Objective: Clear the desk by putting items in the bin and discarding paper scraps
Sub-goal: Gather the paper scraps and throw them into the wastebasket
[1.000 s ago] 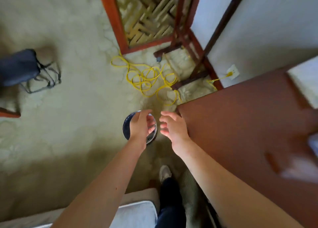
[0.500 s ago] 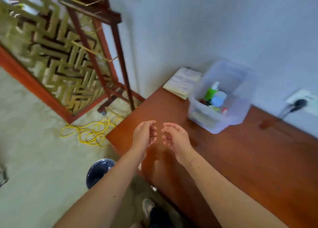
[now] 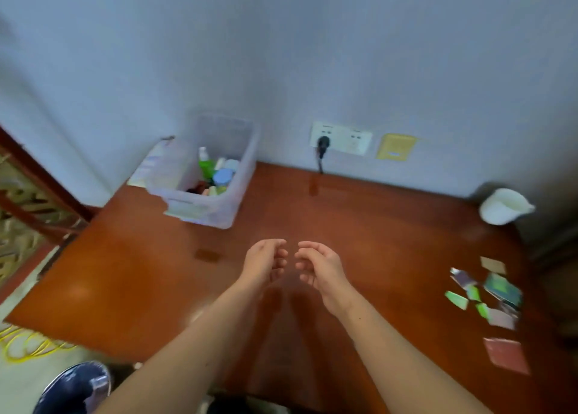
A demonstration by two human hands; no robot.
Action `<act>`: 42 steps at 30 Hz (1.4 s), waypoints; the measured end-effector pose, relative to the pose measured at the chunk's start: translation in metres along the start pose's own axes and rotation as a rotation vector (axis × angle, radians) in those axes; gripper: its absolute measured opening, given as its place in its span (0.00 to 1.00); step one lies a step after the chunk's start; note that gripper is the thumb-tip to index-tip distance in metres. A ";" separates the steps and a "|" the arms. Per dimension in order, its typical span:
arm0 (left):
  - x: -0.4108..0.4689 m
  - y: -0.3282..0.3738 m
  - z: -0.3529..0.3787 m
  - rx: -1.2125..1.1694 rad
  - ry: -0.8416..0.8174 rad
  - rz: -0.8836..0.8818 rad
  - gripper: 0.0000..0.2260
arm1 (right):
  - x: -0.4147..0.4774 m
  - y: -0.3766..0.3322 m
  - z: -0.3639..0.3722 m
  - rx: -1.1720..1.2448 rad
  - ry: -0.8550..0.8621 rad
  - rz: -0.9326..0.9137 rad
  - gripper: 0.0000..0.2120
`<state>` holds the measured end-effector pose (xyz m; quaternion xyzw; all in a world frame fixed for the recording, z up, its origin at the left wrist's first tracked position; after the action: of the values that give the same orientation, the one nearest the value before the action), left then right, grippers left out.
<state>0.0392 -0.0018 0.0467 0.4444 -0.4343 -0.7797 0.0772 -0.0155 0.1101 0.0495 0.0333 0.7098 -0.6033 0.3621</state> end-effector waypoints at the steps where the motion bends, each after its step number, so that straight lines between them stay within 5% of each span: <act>1: -0.003 -0.011 0.019 0.018 -0.026 -0.001 0.07 | -0.003 0.003 -0.021 0.001 0.022 0.003 0.09; 9: -0.031 -0.086 0.143 0.178 -0.206 -0.015 0.08 | -0.030 0.029 -0.165 0.058 0.192 0.008 0.09; 23: -0.052 -0.174 0.270 0.463 -0.466 -0.023 0.06 | -0.059 0.081 -0.305 0.104 0.496 0.056 0.08; 31: -0.036 -0.221 0.312 0.783 -0.650 -0.038 0.09 | -0.046 0.122 -0.357 -0.455 0.668 0.149 0.14; 36: -0.024 -0.247 0.319 0.997 -0.758 -0.028 0.11 | -0.043 0.133 -0.381 -0.949 0.580 0.227 0.28; 42: -0.016 -0.264 0.328 1.217 -0.845 0.034 0.19 | -0.033 0.134 -0.391 -1.156 0.467 0.222 0.29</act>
<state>-0.1302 0.3672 -0.0657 0.0638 -0.7893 -0.5042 -0.3446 -0.1114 0.5037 -0.0400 0.0366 0.9736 -0.0581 0.2175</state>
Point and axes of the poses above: each hand's wrist, its own x-axis towards the middle knuckle, its own z-axis out of the palm, y = z × x, the point moved 1 cm from there along x, towards the middle knuckle, and after that the axes turned 7 degrees about -x, right-handed, at the moved point
